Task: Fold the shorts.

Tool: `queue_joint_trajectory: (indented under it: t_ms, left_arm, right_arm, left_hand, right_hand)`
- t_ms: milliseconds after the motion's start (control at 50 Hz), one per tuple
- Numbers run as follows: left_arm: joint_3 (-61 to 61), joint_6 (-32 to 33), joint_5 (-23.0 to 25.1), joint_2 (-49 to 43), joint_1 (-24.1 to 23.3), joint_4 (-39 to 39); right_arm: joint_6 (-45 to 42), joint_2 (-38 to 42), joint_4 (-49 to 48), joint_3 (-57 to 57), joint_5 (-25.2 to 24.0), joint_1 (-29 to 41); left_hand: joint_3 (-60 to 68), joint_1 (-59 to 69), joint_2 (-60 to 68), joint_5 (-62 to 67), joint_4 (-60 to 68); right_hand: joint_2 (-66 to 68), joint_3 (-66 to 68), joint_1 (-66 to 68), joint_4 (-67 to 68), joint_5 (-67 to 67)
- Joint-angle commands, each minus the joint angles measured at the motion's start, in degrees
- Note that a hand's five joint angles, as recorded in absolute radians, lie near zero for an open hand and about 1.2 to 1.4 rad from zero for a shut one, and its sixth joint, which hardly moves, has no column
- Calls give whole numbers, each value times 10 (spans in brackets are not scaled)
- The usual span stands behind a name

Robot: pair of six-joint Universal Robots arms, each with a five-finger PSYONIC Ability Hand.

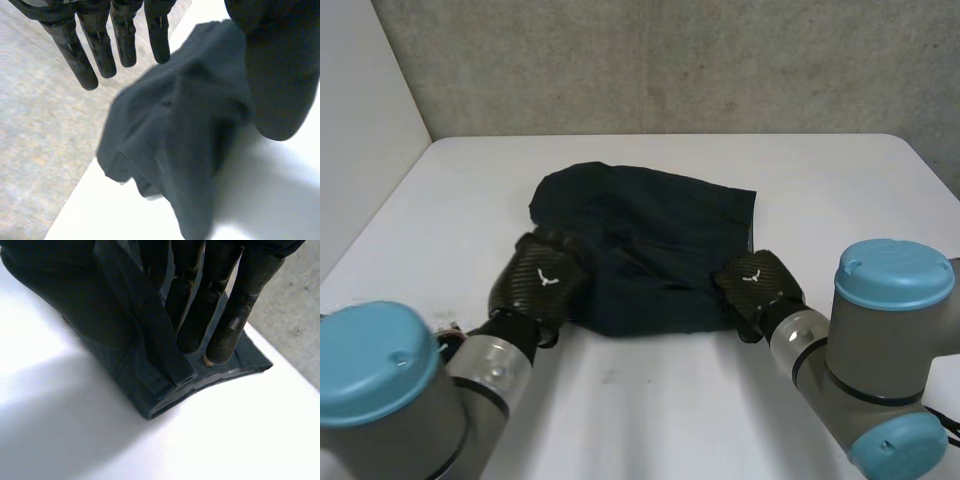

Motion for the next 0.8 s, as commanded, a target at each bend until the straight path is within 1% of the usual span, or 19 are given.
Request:
queue_joint_trajectory:
  t_ms: [20,60,80,140,160,220,240,300,320,380,400,440,540,620,720,800]
  left_arm:
    - [-35,-100,2,101,47,-3]
    - [-40,-138,5,108,73,-3]
    - [-47,-178,17,111,101,-7]
    - [-53,-235,45,111,140,-16]
    - [-54,-269,70,110,166,-24]
    - [-60,-305,116,109,197,-46]
    - [-63,-315,145,107,214,-62]
    - [-64,-318,184,102,230,-79]
    - [-67,-317,201,97,235,-85]
    - [-70,-317,214,87,238,-83]
    - [-71,-316,215,82,238,-82]
    - [-68,-316,214,75,238,-80]
    - [-64,-312,215,39,237,-68]
    - [-60,-289,214,3,238,-52]
    - [-40,-236,210,-45,236,-29]
    - [-26,-224,210,-68,235,-27]
  right_arm:
    - [74,-12,0,24,-29,-23]
    - [95,-12,0,25,-35,-30]
    - [110,-13,0,25,-41,-36]
    - [126,-14,0,25,-46,-44]
    - [132,-15,0,24,-47,-48]
    - [133,-19,0,24,-49,-52]
    - [136,-21,0,25,-49,-54]
    - [137,-22,-1,25,-49,-56]
    - [136,-22,-1,25,-49,-57]
    - [137,-22,-1,26,-49,-57]
    - [137,-22,-1,25,-49,-57]
    - [137,-22,-1,25,-49,-57]
    - [137,-22,-1,26,-49,-56]
    - [137,-22,-1,27,-49,-55]
    - [137,-22,-1,27,-49,-55]
    - [137,-22,-1,27,-49,-55]
  left_hand:
    - [-3,-4,-1,8,4]
    - [1,-1,3,11,7]
    - [1,-1,3,11,7]
    - [16,14,18,26,22]
    - [27,26,30,38,34]
    - [29,28,31,40,36]
    - [31,29,33,41,37]
    - [36,34,38,46,42]
    - [59,58,62,70,66]
    - [117,115,119,127,123]
    - [155,153,157,166,161]
    - [162,160,164,173,169]
    - [117,115,119,127,123]
    - [105,103,107,115,111]
    - [103,102,105,114,110]
    - [105,103,107,115,111]
  right_hand:
    - [126,116,241,118,145]
    - [126,116,241,118,145]
    - [126,116,241,118,145]
    - [126,116,241,118,145]
    - [126,116,241,118,145]
    - [126,116,241,118,145]
    - [126,116,241,118,145]
    - [126,116,241,118,145]
    - [126,116,241,118,145]
    - [126,116,241,118,145]
    - [126,116,241,118,145]
    - [126,116,241,118,145]
    - [126,116,241,118,145]
    - [126,116,241,118,145]
    - [126,116,241,118,145]
    - [126,116,241,118,145]
